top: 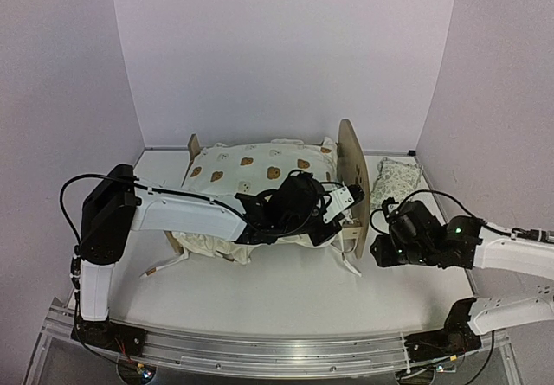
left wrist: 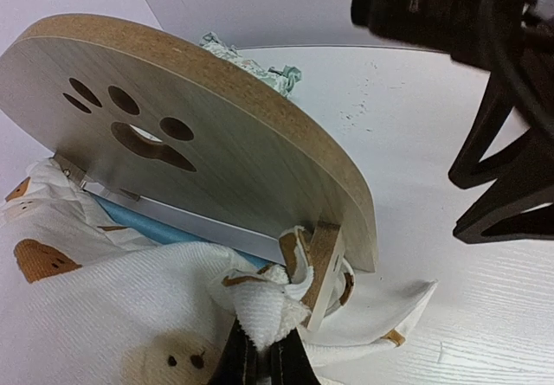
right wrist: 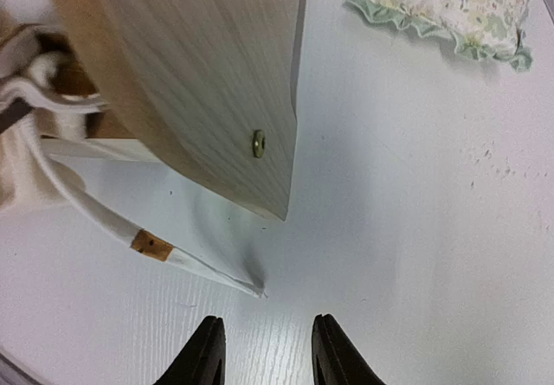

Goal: Set up the pet bed

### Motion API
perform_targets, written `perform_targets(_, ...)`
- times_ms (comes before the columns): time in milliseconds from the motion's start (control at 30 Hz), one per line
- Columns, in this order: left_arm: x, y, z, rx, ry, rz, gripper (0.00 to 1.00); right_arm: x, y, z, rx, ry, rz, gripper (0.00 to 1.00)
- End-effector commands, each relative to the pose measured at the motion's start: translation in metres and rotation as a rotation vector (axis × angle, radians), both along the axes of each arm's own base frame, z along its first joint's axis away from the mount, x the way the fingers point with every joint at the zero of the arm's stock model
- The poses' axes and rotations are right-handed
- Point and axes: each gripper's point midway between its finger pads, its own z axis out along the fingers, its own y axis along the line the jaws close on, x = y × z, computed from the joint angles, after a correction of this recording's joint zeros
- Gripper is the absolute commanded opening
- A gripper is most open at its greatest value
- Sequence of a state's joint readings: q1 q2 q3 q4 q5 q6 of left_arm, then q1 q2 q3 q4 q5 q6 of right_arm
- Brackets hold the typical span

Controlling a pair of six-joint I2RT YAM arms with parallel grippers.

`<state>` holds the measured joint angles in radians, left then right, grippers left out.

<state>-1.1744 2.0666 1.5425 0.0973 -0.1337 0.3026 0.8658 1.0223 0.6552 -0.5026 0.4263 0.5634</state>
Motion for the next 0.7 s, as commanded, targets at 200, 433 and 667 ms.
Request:
perform_targets(200,0.002,0.009,0.021,0.011,-0.031,0.009,0.01,0.020,0.037,-0.031,0.268,-0.018,-0.176,0.37)
perform_targets(433,0.000,0.013,0.020,0.025,-0.033,0.004,0.01,0.034,0.058,-0.041,0.347,-0.081,-0.239,0.36)
perform_targets(667,-0.001,0.016,0.016,0.020,-0.031,0.002,0.01,0.050,0.055,-0.060,0.335,-0.142,-0.338,0.34)
